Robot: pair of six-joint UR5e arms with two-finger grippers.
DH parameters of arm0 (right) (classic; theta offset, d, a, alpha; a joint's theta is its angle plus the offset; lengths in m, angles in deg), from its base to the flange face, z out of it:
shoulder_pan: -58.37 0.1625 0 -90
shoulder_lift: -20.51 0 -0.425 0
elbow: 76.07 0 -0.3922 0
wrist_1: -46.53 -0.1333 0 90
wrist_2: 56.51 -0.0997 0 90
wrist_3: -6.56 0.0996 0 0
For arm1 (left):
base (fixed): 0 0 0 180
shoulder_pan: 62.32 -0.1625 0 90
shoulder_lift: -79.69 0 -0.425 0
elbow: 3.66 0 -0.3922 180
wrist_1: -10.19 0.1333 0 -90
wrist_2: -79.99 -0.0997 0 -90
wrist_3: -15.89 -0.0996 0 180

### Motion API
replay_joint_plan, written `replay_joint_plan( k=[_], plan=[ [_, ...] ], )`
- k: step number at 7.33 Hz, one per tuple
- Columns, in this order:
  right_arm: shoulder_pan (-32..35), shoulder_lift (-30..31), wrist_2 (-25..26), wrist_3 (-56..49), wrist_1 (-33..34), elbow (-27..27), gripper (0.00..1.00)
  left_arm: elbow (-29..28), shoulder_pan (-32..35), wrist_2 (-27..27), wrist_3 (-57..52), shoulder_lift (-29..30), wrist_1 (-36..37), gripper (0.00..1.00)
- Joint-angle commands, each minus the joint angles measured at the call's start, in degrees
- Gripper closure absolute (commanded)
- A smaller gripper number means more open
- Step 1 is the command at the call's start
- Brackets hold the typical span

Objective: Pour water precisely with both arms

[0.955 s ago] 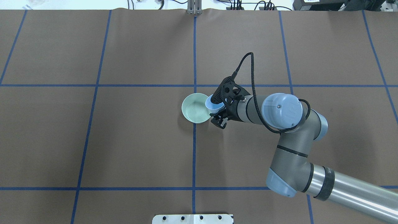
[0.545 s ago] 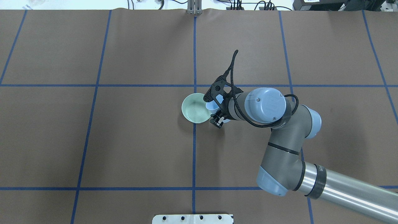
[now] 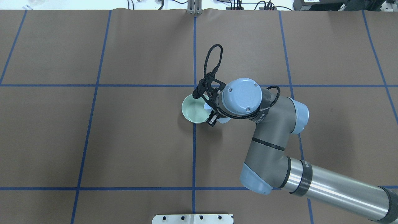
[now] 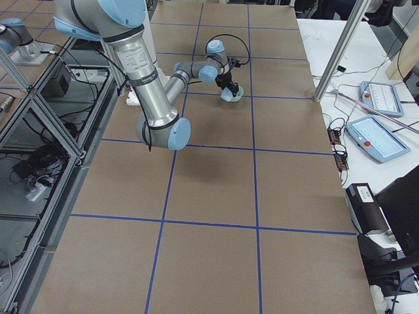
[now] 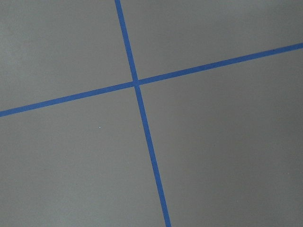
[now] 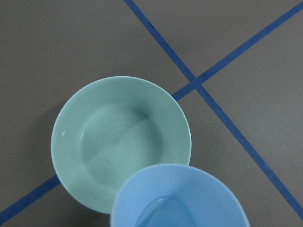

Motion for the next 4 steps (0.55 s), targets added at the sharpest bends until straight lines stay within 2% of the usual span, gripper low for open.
replay_joint_plan(
  k=[1, 4],
  plan=[
    [-0.1, -6.1, -0.7, 0.0, 13.0, 0.3, 1.0, -0.1, 0.0, 0.0, 0.0, -0.2, 0.0, 0.0],
    [-0.3, -10.6, -0.8, 0.0, 21.8, 1.8, 1.0, -0.1, 0.0, 0.0, 0.0, -0.3, 0.0, 0.0]
  ],
)
